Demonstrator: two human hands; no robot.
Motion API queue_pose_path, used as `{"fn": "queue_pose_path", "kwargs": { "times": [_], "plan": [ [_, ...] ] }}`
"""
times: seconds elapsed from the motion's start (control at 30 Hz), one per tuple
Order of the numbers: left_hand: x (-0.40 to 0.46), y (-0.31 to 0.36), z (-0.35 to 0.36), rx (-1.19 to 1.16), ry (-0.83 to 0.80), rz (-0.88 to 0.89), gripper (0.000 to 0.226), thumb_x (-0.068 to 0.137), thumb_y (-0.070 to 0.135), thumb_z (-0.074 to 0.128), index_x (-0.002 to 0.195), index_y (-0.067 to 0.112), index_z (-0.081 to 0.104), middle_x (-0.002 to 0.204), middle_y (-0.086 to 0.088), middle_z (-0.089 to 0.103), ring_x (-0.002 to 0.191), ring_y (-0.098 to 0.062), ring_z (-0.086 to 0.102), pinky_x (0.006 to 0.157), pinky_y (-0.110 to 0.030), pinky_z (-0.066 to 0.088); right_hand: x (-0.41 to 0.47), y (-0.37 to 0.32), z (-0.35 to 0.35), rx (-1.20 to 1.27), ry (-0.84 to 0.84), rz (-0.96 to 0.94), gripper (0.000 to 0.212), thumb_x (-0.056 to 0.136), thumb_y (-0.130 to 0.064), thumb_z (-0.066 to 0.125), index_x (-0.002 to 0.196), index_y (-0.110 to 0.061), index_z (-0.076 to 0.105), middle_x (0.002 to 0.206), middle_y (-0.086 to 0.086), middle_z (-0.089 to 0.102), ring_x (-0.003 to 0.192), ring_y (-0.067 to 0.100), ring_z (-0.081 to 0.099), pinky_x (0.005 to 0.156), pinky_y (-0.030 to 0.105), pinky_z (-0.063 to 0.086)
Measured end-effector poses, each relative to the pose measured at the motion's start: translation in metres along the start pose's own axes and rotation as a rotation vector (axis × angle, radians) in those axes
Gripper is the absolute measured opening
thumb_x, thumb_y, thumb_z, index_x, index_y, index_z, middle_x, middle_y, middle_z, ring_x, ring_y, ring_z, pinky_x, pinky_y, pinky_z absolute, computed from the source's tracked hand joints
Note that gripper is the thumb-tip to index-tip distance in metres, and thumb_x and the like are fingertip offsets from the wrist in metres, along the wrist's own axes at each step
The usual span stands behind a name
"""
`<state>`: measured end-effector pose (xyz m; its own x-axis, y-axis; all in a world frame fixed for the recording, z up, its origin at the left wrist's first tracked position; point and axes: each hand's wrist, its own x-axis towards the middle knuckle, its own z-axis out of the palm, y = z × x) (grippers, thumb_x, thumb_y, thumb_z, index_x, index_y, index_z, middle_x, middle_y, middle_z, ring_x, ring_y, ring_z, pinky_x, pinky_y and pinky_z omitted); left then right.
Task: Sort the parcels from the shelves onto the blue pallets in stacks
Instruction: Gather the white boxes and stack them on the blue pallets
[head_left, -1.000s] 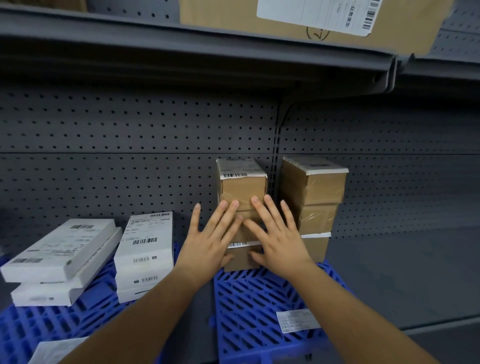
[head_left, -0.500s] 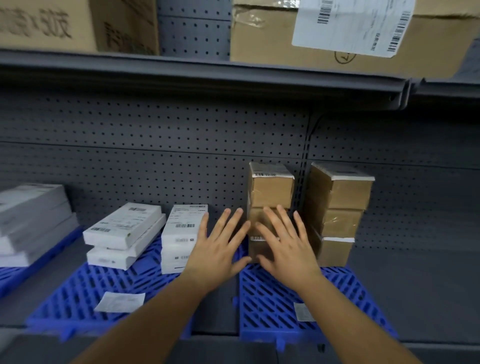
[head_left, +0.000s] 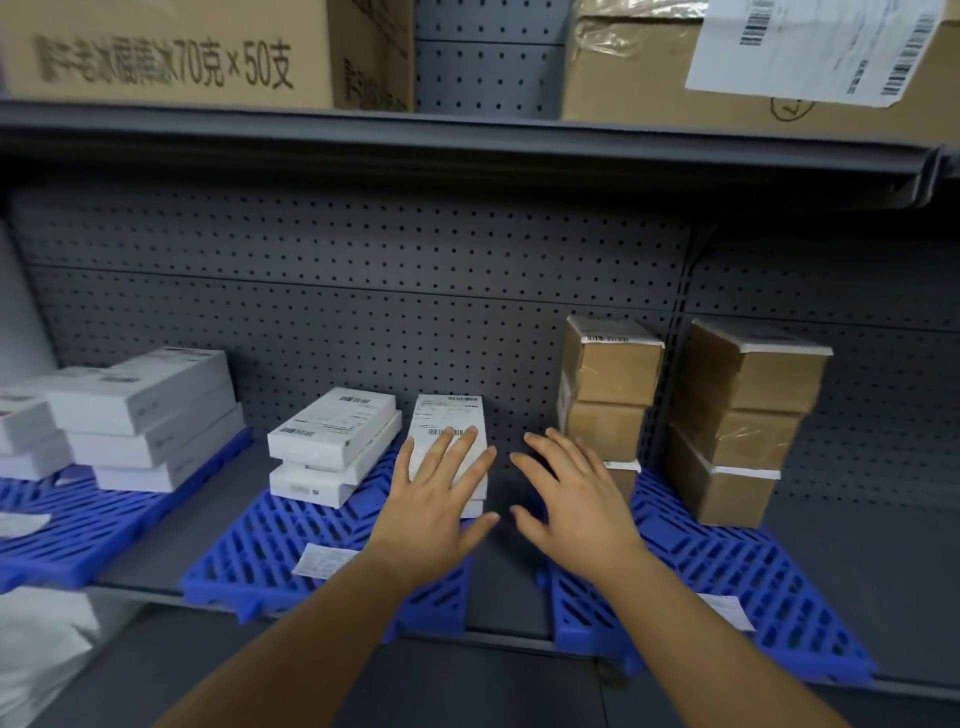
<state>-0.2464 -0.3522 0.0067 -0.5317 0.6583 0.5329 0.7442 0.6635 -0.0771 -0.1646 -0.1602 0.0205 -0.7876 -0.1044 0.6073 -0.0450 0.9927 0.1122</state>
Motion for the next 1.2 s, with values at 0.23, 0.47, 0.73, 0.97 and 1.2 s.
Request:
{"fn": "queue_pose_path", "kwargs": {
  "times": [0.23, 0.47, 0.73, 0.97, 1.2],
  "plan": [
    [0.003, -0.079, 0.007, 0.101, -0.042, 0.119, 0.074, 0.086, 0.064, 0.033, 0.146, 0.020, 0.031, 0.155, -0.003, 0.027, 0.143, -0.023, 0.021, 0.110, -0.057, 0.014, 0.040, -0.047, 0.029, 0.009, -0.020, 0.056, 0.060, 0.079, -0.050, 0.065, 0.131, -0.026, 0.050, 0.142, 0.000, 0.046, 0.136, 0.024, 0.037, 0.113, 0.046, 0.031],
    [0.015, -0.101, 0.010, 0.156, -0.125, 0.195, 0.089, 0.084, 0.064, 0.050, 0.151, 0.017, 0.016, 0.159, -0.003, 0.016, 0.147, -0.024, 0.004, 0.112, -0.060, -0.007, 0.057, -0.060, 0.042, -0.062, -0.167, 0.100, 0.082, 0.073, -0.057, 0.065, 0.144, -0.029, 0.035, 0.153, -0.004, 0.031, 0.144, 0.022, 0.019, 0.119, 0.049, 0.006],
    [0.019, -0.101, 0.010, 0.186, -0.166, 0.156, 0.098, 0.075, 0.056, 0.067, 0.150, 0.017, 0.018, 0.157, -0.002, 0.023, 0.146, -0.025, 0.012, 0.108, -0.060, -0.016, 0.058, -0.061, 0.055, -0.161, -0.124, 0.083, 0.087, 0.063, -0.050, 0.076, 0.138, -0.027, 0.040, 0.135, -0.003, 0.046, 0.128, 0.022, 0.040, 0.113, 0.054, 0.011],
    [0.027, -0.102, 0.007, 0.256, -0.172, 0.169, 0.090, 0.088, 0.051, 0.056, 0.151, 0.018, 0.001, 0.160, -0.003, 0.006, 0.147, -0.024, -0.001, 0.107, -0.062, -0.017, 0.067, -0.059, 0.060, -0.134, -0.107, 0.083, 0.082, 0.062, -0.052, 0.077, 0.132, -0.030, 0.042, 0.127, -0.005, 0.046, 0.121, 0.021, 0.044, 0.111, 0.055, 0.018],
    [0.031, -0.101, 0.009, 0.219, -0.138, 0.133, 0.084, 0.088, 0.043, 0.060, 0.148, 0.020, 0.007, 0.157, -0.005, 0.011, 0.146, -0.023, 0.008, 0.110, -0.060, -0.007, 0.075, -0.058, 0.063, -0.118, -0.094, 0.080, 0.080, 0.059, -0.056, 0.079, 0.126, -0.032, 0.043, 0.123, -0.005, 0.047, 0.117, 0.021, 0.046, 0.110, 0.054, 0.024]
  ]
}}
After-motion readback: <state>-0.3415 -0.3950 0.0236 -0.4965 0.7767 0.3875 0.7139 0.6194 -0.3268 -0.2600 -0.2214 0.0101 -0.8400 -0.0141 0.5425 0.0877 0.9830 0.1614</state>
